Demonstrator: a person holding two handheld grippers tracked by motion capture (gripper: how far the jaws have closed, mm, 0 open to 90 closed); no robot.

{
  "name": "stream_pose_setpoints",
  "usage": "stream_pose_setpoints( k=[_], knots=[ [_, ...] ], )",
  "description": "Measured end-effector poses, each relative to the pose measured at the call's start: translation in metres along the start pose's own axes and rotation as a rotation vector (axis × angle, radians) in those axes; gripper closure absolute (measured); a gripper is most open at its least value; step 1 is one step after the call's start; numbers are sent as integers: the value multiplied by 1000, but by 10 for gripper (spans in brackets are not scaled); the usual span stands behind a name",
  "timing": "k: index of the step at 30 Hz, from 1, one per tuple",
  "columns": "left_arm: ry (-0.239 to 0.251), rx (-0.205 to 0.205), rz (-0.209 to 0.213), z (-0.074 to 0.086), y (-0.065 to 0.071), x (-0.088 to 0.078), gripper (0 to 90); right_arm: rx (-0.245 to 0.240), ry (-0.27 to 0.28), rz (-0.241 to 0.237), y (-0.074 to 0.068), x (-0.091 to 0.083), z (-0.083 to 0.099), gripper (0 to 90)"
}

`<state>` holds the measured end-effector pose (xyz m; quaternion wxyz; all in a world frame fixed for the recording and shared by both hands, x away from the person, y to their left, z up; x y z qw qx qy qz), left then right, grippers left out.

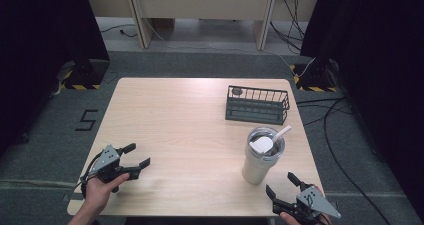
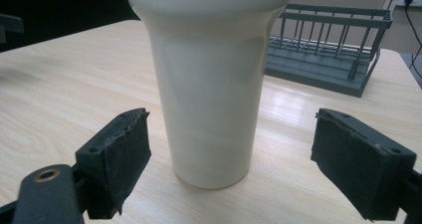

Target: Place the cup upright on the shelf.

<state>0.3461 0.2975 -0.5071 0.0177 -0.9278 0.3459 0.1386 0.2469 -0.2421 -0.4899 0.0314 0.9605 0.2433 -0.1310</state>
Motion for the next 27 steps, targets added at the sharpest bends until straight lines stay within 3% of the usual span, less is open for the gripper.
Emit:
stream_pose_setpoints(
  k=[10, 21, 27],
  knots=[
    [10, 3, 0, -1, 1, -2, 158, -11, 32, 37, -5, 2, -5, 151],
    [6, 2, 1, -1, 0, -2, 158, -6, 27, 40, -7, 15, -11, 150],
    [7, 5, 1, -1, 1, -2, 158, -21, 38, 15, -10, 23, -19, 150]
  ],
)
Point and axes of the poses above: each handheld gripper's, and its own axes: x roughly forward along the jaws, z roughly out of its underside, y roughly to its right, the point moved 1 cm from there along x, roughly forward along the jaws
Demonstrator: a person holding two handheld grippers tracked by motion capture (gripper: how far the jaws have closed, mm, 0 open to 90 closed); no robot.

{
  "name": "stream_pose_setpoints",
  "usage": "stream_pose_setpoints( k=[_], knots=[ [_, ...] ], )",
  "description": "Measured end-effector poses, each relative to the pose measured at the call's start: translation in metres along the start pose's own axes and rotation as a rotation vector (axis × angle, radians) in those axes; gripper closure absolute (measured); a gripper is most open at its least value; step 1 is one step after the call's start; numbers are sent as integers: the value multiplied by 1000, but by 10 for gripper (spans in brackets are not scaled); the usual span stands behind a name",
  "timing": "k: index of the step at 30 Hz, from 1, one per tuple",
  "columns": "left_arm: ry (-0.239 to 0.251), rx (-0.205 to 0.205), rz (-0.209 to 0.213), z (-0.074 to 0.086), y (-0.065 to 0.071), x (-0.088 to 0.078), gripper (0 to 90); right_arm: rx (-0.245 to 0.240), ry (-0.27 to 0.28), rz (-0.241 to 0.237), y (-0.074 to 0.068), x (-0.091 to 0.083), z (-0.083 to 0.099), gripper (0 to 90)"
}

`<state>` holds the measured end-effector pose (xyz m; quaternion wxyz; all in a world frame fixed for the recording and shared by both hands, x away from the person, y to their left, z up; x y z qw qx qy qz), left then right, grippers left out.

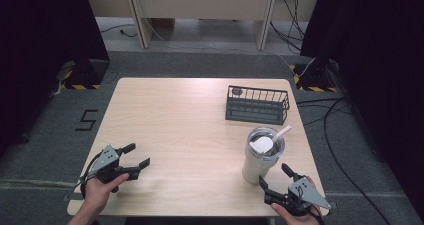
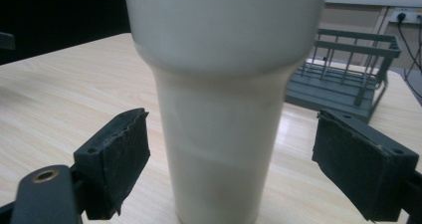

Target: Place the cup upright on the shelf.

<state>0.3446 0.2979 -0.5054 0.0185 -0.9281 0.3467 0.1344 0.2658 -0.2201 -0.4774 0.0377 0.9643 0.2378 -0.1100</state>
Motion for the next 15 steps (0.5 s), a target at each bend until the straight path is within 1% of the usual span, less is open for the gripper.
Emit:
stream_pose_setpoints(
  k=[9, 14, 15],
  knots=[
    [3, -4, -3, 0, -1, -1, 158, 7, 0, -9, -2, 12, -4, 150],
    [2, 0, -2, 0, -1, -1, 159, 6, 2, -8, -2, 19, -5, 150],
    [2, -1, -2, 0, 0, -1, 158, -1, 2, -6, -1, 21, -6, 150]
  ],
)
Point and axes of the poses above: each handheld gripper's, and its own axes: x roughly forward along the jaws, z roughly out of its underside, y roughly to its right, the point moved 1 cm from there along x, roughly forward along the jaws
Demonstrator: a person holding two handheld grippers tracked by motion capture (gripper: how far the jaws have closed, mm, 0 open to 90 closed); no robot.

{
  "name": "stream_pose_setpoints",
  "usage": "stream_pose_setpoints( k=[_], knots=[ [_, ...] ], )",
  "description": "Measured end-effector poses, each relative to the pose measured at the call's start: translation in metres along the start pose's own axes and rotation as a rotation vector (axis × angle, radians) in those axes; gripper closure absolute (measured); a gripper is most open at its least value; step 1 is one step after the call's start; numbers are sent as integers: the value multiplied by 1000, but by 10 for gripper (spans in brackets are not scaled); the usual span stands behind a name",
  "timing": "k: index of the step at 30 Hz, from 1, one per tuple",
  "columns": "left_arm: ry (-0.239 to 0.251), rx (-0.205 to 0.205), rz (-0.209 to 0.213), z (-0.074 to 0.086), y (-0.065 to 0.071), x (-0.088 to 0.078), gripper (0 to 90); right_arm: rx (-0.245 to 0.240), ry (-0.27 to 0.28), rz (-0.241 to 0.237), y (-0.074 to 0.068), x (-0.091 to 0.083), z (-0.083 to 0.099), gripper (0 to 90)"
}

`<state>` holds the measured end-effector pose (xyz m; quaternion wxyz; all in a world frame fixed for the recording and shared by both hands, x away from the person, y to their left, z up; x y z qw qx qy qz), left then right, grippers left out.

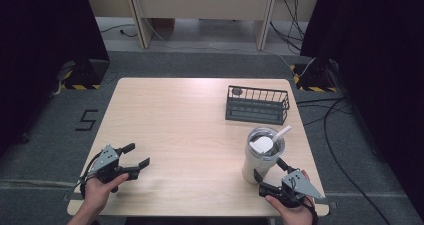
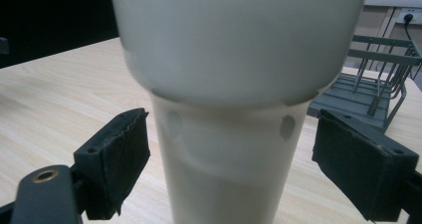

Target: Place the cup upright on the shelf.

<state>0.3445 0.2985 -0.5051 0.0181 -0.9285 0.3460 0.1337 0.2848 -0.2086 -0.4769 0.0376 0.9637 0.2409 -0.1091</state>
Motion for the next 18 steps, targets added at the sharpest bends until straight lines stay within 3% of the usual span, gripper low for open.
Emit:
stream_pose_setpoints(
  k=[18],
  knots=[
    [1, -1, 2, 0, -1, 0, 159, 1, 13, -9, 1, 28, -3, 89]
  ],
)
Point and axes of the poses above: each handheld gripper's, and its own axes: x roughly forward along the jaws, z roughly out of its underside, y roughly to its right, the point moved 1 cm from there along x, roughly forward along the jaws
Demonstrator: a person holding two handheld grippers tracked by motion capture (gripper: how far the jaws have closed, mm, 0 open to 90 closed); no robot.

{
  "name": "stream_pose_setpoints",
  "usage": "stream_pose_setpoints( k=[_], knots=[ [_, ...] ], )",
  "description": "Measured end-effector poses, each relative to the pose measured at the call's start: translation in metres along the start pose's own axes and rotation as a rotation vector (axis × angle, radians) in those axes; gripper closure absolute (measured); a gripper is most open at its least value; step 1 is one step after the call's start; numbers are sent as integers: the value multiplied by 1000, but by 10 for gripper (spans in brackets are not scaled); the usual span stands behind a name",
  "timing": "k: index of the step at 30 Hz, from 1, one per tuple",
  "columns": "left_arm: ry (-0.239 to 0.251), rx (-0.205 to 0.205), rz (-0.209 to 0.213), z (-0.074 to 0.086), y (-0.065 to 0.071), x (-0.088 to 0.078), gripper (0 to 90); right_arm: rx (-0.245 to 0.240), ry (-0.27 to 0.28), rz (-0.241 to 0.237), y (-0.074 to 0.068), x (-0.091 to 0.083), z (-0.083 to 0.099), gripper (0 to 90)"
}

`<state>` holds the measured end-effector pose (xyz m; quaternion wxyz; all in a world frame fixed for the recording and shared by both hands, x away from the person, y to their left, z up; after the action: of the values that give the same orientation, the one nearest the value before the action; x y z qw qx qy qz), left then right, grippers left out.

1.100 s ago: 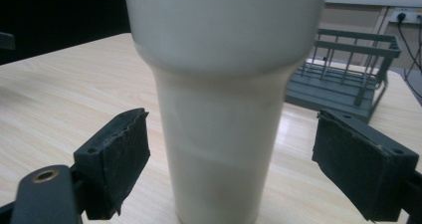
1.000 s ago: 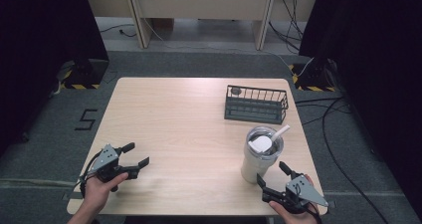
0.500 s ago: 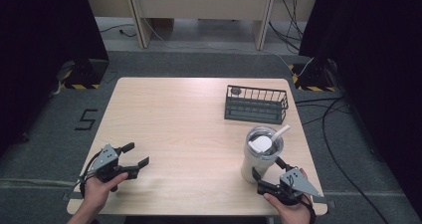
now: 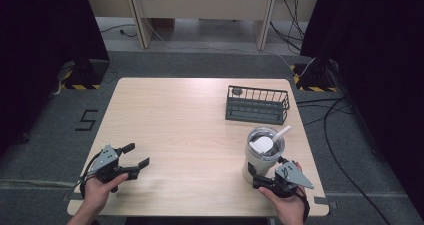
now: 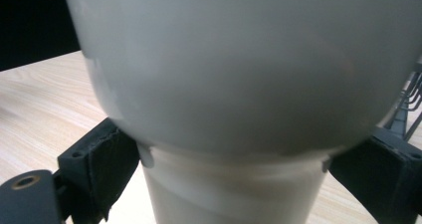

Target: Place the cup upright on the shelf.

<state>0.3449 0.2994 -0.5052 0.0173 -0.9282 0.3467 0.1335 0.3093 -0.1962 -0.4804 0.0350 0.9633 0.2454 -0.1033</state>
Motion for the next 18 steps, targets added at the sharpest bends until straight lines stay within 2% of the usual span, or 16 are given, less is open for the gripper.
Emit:
stream_pose_setpoints(
  k=[18],
  knots=[
    [0, 2, 1, 0, 0, 0, 160, -2, 28, -6, 0, 14, 1, 94]
  ],
)
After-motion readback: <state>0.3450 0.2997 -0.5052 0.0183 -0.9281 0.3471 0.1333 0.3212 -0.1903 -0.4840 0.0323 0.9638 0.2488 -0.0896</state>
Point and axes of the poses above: each handheld gripper's, and its own axes: x roughly forward along the jaws, z roughly out of its underside, y roughly to its right, the point moved 1 cm from there along x, roughly forward along the jaws
